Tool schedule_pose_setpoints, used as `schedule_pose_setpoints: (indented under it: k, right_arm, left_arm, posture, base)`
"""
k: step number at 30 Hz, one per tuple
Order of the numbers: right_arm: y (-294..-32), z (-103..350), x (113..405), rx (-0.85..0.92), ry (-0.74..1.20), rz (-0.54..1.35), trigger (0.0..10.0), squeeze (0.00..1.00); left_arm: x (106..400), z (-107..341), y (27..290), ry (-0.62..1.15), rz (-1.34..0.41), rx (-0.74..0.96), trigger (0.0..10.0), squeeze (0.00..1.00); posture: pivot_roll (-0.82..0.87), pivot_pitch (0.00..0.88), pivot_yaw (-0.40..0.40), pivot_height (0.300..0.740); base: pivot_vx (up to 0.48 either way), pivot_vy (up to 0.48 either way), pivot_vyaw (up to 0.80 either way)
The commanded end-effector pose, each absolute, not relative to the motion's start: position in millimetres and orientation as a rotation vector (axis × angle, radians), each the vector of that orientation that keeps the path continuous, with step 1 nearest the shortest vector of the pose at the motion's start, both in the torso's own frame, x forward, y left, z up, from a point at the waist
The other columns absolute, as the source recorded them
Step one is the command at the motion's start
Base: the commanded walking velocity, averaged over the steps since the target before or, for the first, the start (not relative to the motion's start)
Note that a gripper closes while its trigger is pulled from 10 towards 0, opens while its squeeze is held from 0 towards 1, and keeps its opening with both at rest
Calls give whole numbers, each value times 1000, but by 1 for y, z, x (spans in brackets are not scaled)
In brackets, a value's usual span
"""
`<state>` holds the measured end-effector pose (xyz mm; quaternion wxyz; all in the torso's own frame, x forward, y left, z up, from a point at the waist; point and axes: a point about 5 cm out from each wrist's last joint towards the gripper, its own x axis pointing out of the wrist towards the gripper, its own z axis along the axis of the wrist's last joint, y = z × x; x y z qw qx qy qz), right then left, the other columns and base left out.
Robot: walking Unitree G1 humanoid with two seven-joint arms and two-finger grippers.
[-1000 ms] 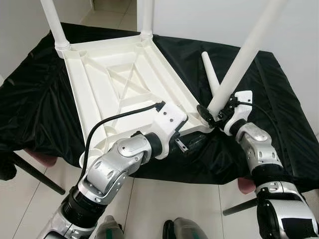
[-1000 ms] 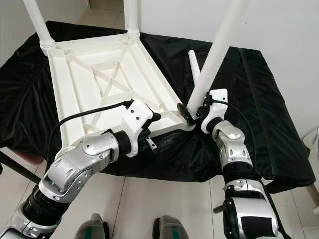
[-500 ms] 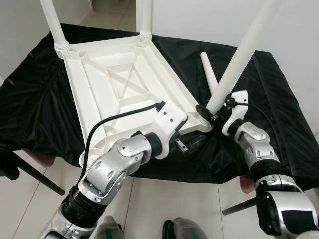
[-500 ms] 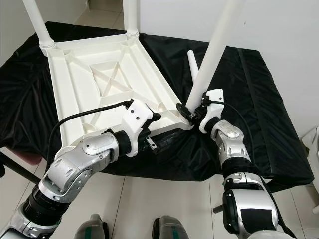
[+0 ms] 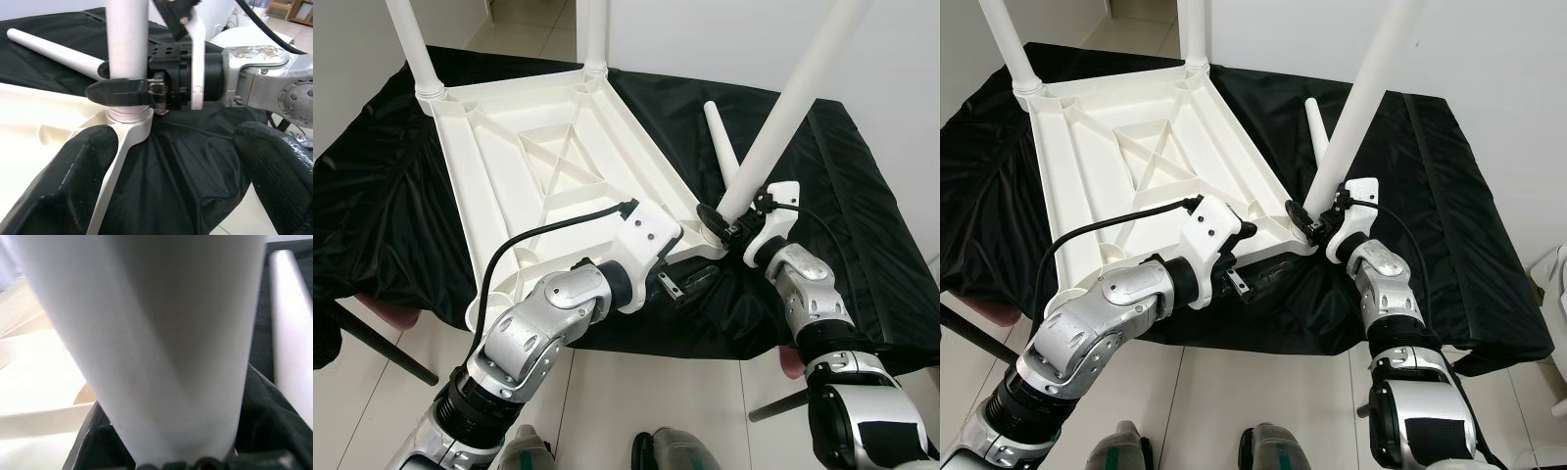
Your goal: Building children table
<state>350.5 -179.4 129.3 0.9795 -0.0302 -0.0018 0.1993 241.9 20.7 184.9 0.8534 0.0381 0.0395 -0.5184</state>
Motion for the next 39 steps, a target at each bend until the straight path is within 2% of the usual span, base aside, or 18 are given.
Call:
schedule_pose_setpoints:
  k: [1, 9, 18, 24, 31, 32, 39]
  right_arm:
    - [-174, 118, 348, -57, 65, 353, 10000, 0]
    - [-156, 122, 344, 36, 53, 156, 10000, 0]
    - [-142, 130, 330, 136, 18, -220, 10000, 0]
    - [-143, 133, 326, 133, 30, -282, 10000, 0]
    - [-138, 133, 325, 138, 37, -247, 10000, 0]
    - [-138, 135, 325, 136, 22, -227, 10000, 1000]
    - [-136, 135, 322, 110, -5, -151, 10000, 1000]
  left_arm:
    - [240, 184, 19, 90, -1119, 90, 10000, 0]
    - [238, 183, 17, 93, -1126, 86, 10000, 0]
    - [237, 182, 16, 92, -1122, 80, 10000, 0]
    - [237, 182, 16, 93, -1119, 76, 10000, 0]
    - [238, 182, 16, 93, -1118, 76, 10000, 0]
    - [238, 182, 16, 93, -1118, 76, 10000, 0]
    - [238, 182, 17, 94, -1116, 76, 10000, 0]
  posture:
    - [-49, 39, -42, 740]
    - [-46, 30, -53, 740]
    - [-34, 18, -68, 740]
    - [-35, 13, -72, 740]
    - [-36, 11, -71, 740]
    - [-36, 11, -70, 740]
    - [-37, 12, -69, 740]
  base:
    - [0, 0, 0]
    - [0, 0, 0]
    - [0, 0, 0]
    - [0, 0, 0]
    - [0, 0, 0]
    - [0, 0, 0]
    - [0, 0, 0]
